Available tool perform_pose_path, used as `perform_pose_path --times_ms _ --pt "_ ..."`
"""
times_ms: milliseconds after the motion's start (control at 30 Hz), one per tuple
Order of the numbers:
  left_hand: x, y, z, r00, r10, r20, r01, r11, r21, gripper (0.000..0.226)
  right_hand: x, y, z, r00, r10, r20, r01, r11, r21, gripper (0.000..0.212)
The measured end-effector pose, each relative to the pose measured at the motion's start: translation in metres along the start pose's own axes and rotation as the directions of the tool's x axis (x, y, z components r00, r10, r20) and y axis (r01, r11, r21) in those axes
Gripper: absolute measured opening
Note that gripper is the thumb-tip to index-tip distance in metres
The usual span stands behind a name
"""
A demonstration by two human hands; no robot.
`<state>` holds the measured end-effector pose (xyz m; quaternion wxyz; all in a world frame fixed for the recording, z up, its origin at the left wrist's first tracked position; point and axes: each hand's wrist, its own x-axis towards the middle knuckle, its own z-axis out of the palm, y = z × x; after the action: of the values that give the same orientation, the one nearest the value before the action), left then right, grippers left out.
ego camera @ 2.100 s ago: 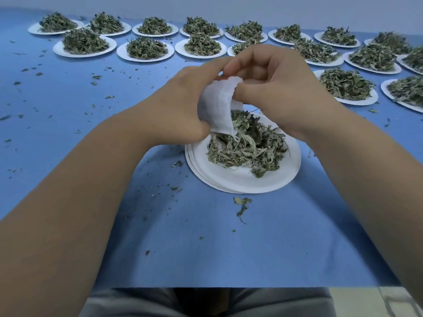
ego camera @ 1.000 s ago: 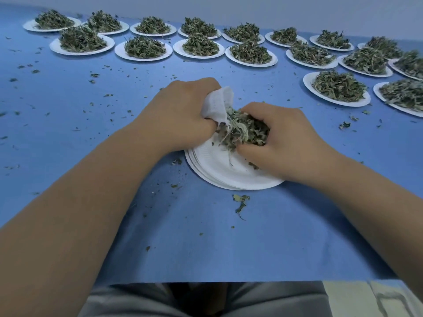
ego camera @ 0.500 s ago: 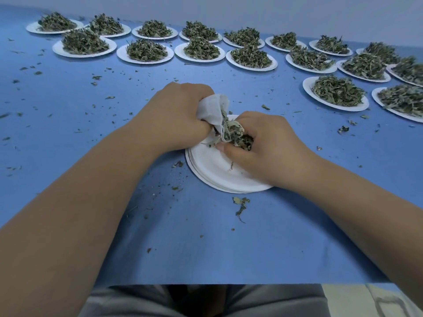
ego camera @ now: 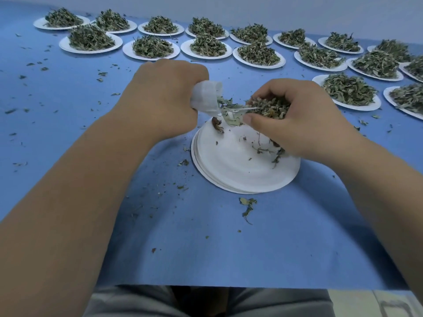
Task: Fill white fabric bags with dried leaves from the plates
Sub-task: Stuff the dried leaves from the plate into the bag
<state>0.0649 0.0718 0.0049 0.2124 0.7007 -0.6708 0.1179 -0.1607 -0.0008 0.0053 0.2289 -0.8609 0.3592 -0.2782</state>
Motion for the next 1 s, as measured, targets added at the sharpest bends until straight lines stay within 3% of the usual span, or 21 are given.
perform_pose_path --times_ms 333,567,1000 --pt "-0.002 0.012 0.004 0.996 0.042 0.075 -0.043 0.999 0.012 0.032 0.0 -0.007 -0.006 0.999 -0.003 0.05 -0.004 0.989 0.15 0.02" --pt "-0.003 0.024 0.004 0.997 0.055 0.061 -0.054 0.998 -0.026 0.031 0.008 -0.019 0.002 0.99 0.041 0.136 -0.082 0.948 0.308 0.01" --pt "-0.007 0.033 0.013 0.991 0.018 0.13 0.006 0.983 -0.184 0.034 0.007 -0.006 0.021 0.991 0.108 -0.077 -0.039 0.794 0.606 0.017"
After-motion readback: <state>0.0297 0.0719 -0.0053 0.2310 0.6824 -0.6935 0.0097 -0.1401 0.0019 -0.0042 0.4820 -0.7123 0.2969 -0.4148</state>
